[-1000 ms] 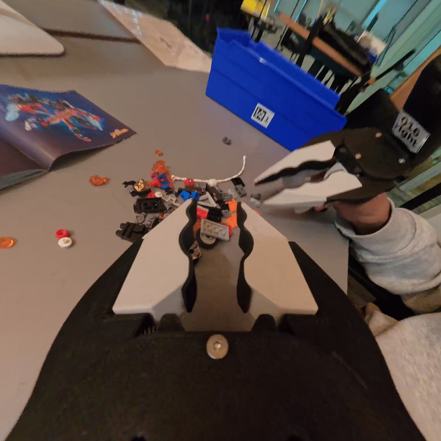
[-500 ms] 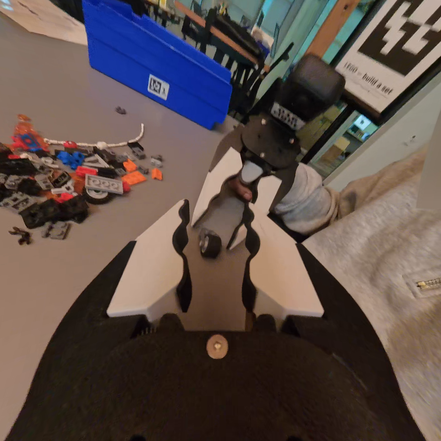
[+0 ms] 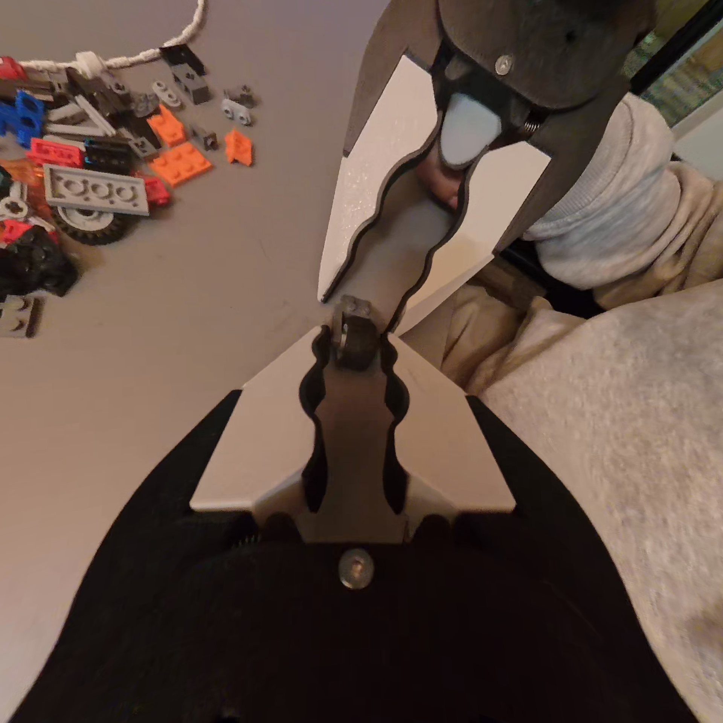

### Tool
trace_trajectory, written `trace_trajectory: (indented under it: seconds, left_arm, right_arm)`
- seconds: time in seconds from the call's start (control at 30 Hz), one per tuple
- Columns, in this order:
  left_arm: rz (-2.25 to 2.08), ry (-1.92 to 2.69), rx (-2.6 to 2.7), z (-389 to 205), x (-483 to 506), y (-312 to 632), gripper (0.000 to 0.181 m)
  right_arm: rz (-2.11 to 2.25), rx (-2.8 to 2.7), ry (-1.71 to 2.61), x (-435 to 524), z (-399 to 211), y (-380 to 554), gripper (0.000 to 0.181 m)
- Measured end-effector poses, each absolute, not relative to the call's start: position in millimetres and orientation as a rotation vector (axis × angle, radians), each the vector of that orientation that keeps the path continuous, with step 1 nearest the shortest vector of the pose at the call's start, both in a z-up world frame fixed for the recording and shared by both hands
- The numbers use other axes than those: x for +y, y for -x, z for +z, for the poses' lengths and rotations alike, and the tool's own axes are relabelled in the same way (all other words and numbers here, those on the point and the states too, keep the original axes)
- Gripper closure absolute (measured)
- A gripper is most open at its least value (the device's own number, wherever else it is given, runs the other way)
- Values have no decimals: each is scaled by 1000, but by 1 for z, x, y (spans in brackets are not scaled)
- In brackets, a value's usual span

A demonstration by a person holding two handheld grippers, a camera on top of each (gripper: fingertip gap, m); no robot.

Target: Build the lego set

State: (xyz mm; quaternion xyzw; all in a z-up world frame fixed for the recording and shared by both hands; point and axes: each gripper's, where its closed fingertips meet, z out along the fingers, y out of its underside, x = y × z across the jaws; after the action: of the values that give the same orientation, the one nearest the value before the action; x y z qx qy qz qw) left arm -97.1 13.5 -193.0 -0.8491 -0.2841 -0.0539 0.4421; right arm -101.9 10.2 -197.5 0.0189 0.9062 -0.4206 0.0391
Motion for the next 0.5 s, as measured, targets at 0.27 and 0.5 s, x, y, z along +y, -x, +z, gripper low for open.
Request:
trace_trajectory:
  seconds: [0.27, 0.5]
  left_arm:
    - [-499, 1583, -826, -148, -8, 116, 158]
    - [-614, 1468, -809, -138, -12, 115, 158]
  right_arm:
    - [-1549, 2553, -193, 14, -163, 114, 146]
    - [-1811, 2219, -200, 29, -121, 118, 148]
